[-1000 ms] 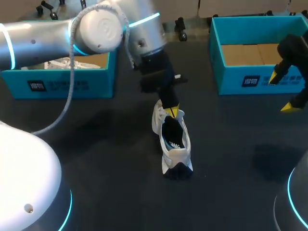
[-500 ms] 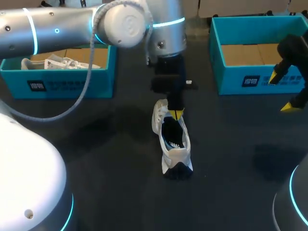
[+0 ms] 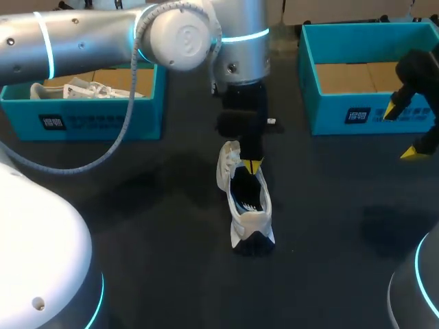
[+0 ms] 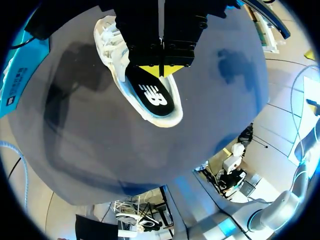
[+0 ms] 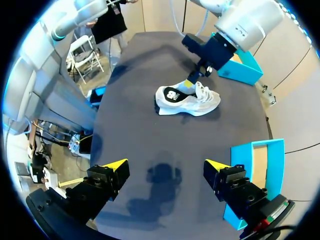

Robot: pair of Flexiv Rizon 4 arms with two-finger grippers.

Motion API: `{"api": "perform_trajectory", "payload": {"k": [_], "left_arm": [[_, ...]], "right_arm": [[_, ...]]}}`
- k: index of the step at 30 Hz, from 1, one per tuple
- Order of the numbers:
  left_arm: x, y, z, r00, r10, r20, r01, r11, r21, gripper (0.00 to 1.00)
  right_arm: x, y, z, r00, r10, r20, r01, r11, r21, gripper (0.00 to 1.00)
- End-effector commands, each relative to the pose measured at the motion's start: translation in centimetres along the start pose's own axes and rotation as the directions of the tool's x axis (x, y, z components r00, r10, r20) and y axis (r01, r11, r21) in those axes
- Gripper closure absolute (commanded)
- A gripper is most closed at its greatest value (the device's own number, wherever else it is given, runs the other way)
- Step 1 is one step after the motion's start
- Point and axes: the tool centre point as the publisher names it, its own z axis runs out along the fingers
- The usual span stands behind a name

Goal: Take the shoe out of the shoebox, open the shoe tongue, remove and reinsert the insole, then place the shoe into the shoebox

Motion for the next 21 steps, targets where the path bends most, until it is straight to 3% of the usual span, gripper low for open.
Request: {"api": "perform_trajectory", "payload": {"k": [1,10,21], "left_arm": [[0.5,-1.6,-0.5,1.000,0.013,-0.009,-0.014,0.999,-0.040,1.00],[0.7,-2.3,0.7,0.992,-0.081,-0.096,0.075,0.995,-0.068,1.00],[1.0,-1.8,1.3,0.972,-0.208,-0.109,0.194,0.973,-0.126,1.00]], "right_arm": [[-0.2,0.1,0.0,1.000,0.002,-0.004,-0.002,1.000,0.003,0.00],[-0.2,0.1,0.0,1.000,0.002,-0.004,-0.002,1.000,0.003,0.00],[-0.2,0.1,0.0,1.000,0.002,-0.004,-0.002,1.000,0.003,0.00]]}}
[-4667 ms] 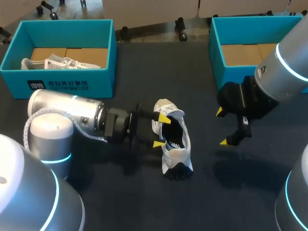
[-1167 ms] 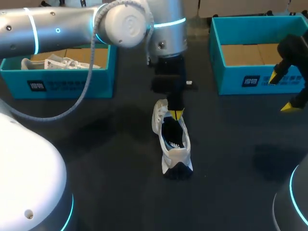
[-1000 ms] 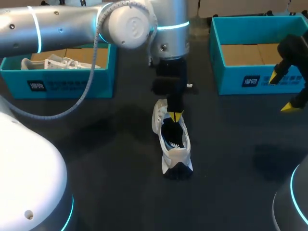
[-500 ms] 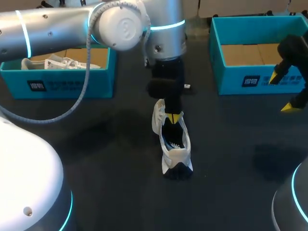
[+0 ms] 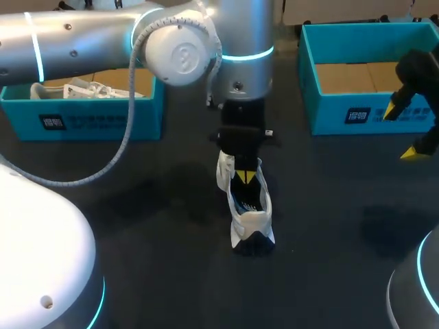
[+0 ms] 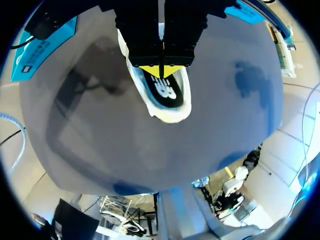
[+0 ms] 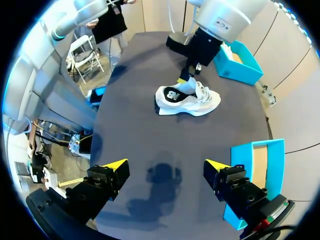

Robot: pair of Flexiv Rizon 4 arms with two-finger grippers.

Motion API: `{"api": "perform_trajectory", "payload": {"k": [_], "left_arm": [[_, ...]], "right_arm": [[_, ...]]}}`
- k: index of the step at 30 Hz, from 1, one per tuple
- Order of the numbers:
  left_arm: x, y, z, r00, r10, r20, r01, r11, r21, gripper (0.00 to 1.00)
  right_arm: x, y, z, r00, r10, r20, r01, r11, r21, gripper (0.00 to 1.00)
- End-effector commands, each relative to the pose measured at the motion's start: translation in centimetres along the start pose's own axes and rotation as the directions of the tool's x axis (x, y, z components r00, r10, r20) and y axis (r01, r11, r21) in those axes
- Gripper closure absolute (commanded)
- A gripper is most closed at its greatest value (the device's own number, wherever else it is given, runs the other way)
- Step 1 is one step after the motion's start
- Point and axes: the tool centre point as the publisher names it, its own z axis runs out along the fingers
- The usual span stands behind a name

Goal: Take the shoe out of the shoebox, open the shoe tongue, remove and reinsert the insole, then place the shoe into the shoebox

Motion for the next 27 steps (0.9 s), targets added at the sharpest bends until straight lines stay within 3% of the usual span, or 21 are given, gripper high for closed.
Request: {"api": "perform_trajectory", "payload": {"k": [1,9,15,27], "left_arm": [[-0.1,-0.3,0.2,1.000,0.000,-0.002,0.000,1.000,-0.006,1.00],[-0.1,-0.3,0.2,1.000,0.000,-0.002,0.000,1.000,-0.006,1.00],[-0.1,-0.7,0.8,0.996,-0.027,-0.084,0.025,0.999,-0.028,1.00],[0.4,-0.8,3.3,0.991,-0.068,-0.112,0.067,0.998,-0.013,1.00]], "right_arm": [[-0.2,0.1,0.0,1.000,0.002,-0.005,-0.002,1.000,0.004,0.00],[-0.2,0.1,0.0,1.000,0.002,-0.005,-0.002,1.000,0.004,0.00],[-0.2,0.1,0.0,1.000,0.002,-0.005,-0.002,1.000,0.004,0.00],[-0.2,0.1,0.0,1.000,0.002,-0.005,-0.002,1.000,0.004,0.00]]}}
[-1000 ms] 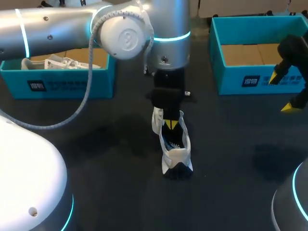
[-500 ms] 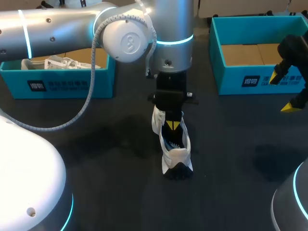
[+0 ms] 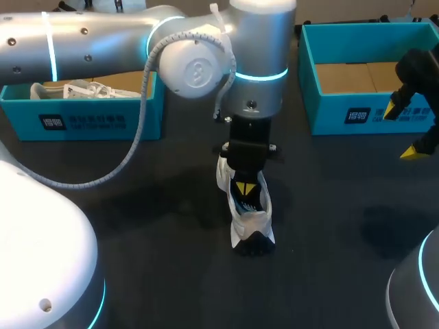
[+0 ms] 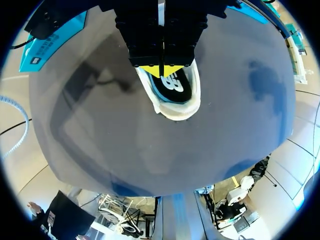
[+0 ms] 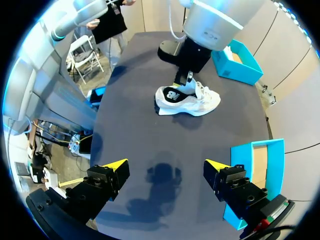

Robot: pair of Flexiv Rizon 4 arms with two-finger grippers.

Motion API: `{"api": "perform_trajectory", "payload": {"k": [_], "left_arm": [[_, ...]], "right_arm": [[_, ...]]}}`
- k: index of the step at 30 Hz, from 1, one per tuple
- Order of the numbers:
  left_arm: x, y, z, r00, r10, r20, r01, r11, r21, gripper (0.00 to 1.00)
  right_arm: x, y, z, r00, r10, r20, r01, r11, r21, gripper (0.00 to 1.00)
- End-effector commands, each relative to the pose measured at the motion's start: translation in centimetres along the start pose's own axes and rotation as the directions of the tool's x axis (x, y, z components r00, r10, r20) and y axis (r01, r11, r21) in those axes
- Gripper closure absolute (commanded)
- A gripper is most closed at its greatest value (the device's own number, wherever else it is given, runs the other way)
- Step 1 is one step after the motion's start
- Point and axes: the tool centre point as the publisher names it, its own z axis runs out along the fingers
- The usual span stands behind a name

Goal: Take the shoe out of the shoebox, open the shoe tongue, remove and reinsert the insole, then place the shoe into the shoebox

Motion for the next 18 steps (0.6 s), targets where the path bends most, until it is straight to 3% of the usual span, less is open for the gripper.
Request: {"api": "perform_trajectory", "payload": {"k": [1,18], "left_arm": [[-0.1,0.2,1.0,1.000,-0.008,-0.011,0.008,1.000,0.006,1.00],[0.5,0.3,4.0,0.998,-0.047,-0.041,0.048,0.998,0.029,1.00]], "right_arm": [[-0.2,0.0,0.1,1.000,0.001,-0.003,-0.001,1.000,0.002,0.00],[-0.2,0.0,0.1,1.000,0.001,-0.003,-0.001,1.000,0.002,0.00]]}}
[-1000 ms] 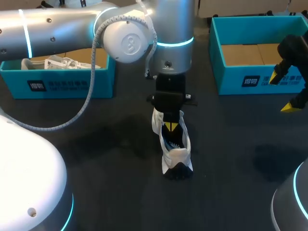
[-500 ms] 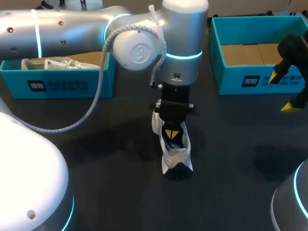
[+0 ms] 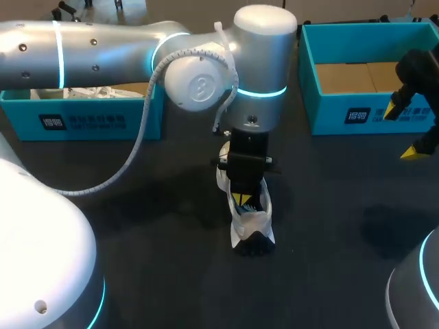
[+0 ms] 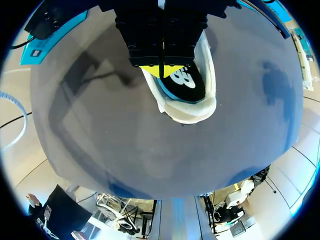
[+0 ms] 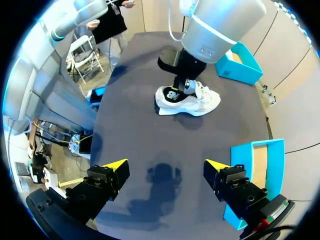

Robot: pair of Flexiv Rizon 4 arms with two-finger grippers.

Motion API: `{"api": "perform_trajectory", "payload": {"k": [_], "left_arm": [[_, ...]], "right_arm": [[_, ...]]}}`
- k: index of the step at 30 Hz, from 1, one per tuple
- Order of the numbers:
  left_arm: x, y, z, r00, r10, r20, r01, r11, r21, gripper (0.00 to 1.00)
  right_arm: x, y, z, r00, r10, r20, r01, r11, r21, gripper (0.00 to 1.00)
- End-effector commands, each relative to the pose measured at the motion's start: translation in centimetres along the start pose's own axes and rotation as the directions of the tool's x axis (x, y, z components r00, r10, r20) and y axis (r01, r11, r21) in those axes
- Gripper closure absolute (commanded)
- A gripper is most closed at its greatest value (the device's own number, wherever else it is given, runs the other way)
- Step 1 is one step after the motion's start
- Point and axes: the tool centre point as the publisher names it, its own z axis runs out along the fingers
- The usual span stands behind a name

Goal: Take the shoe out of the shoebox, open the shoe tongue, remove and reinsert the insole, then place the shoe into the shoebox

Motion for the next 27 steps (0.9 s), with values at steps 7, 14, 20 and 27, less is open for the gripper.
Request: {"api": "perform_trajectory", "payload": {"k": [7,14,20,27], "left_arm": [[-0.5,-0.2,1.8,1.000,-0.013,-0.016,0.013,1.000,0.007,1.00],[-0.5,-0.2,2.0,0.999,-0.042,0.006,0.042,0.999,0.001,1.00],[-0.9,-0.2,1.4,0.999,-0.044,0.019,0.045,0.999,-0.012,1.00],[-1.3,-0.2,2.7,0.997,-0.076,0.020,0.077,0.997,-0.008,1.00]], "right_arm": [[-0.2,0.1,0.1,1.000,0.001,-0.004,-0.001,1.000,0.003,0.00],[-0.2,0.1,0.1,1.000,0.001,-0.004,-0.001,1.000,0.003,0.00],[-0.2,0.1,0.1,1.000,0.001,-0.004,-0.001,1.000,0.003,0.00],[-0.2,0.1,0.1,1.000,0.001,-0.004,-0.001,1.000,0.003,0.00]]}}
